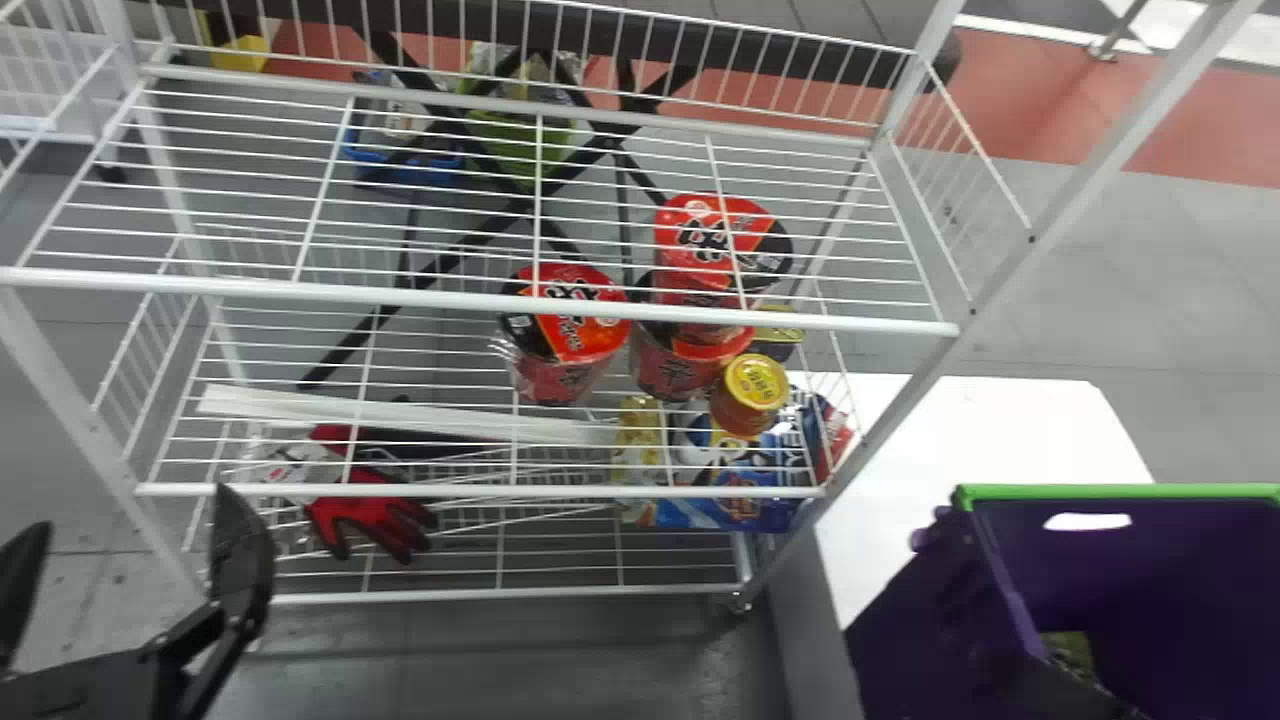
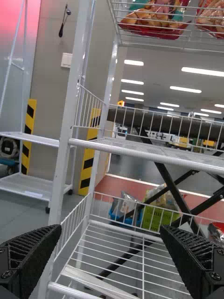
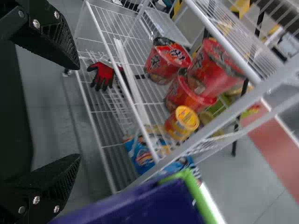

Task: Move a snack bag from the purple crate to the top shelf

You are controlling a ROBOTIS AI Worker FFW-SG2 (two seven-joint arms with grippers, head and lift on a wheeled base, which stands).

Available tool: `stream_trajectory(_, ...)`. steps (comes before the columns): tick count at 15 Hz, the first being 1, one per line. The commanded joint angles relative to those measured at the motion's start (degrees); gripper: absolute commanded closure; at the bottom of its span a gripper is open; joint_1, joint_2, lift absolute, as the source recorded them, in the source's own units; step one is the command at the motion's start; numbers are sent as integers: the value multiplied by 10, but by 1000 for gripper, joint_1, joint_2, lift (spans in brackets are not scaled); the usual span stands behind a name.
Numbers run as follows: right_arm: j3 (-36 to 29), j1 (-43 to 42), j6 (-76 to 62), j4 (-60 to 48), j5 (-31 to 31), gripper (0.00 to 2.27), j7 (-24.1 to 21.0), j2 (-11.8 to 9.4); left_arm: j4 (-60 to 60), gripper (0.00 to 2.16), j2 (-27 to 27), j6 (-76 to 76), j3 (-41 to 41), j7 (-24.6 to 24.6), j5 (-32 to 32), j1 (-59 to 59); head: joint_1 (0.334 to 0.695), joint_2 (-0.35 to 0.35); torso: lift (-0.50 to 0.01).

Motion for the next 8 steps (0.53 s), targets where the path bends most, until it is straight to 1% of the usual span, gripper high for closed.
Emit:
stream_trajectory(1,-124,-47,27,3,-57,161,2,1,1,-2,5,-1,0,0,4,0,695,-291,-453)
stream_trajectory(2,-168,-57,27,11,-79,161,2,1,1,-2,6,-3,0,0,5,0,695,-349,-453)
stream_trajectory(3,-204,-67,27,25,-91,161,2,-2,1,-2,6,-3,0,0,6,0,695,-350,-453)
stream_trajectory(4,-237,-77,27,46,-96,161,0,-25,2,-2,7,-1,0,-1,7,0,695,-350,-453)
stream_trajectory(5,-257,-79,27,62,-94,161,-7,-46,2,-2,7,-3,0,-1,7,0,695,-350,-453)
stream_trajectory(7,-278,-79,27,101,-87,161,-35,-71,8,-2,7,-10,1,0,10,0,695,-350,-453)
stream_trajectory(8,-278,-77,27,130,-74,164,-35,-90,10,-2,7,-11,1,0,10,0,695,-350,-453)
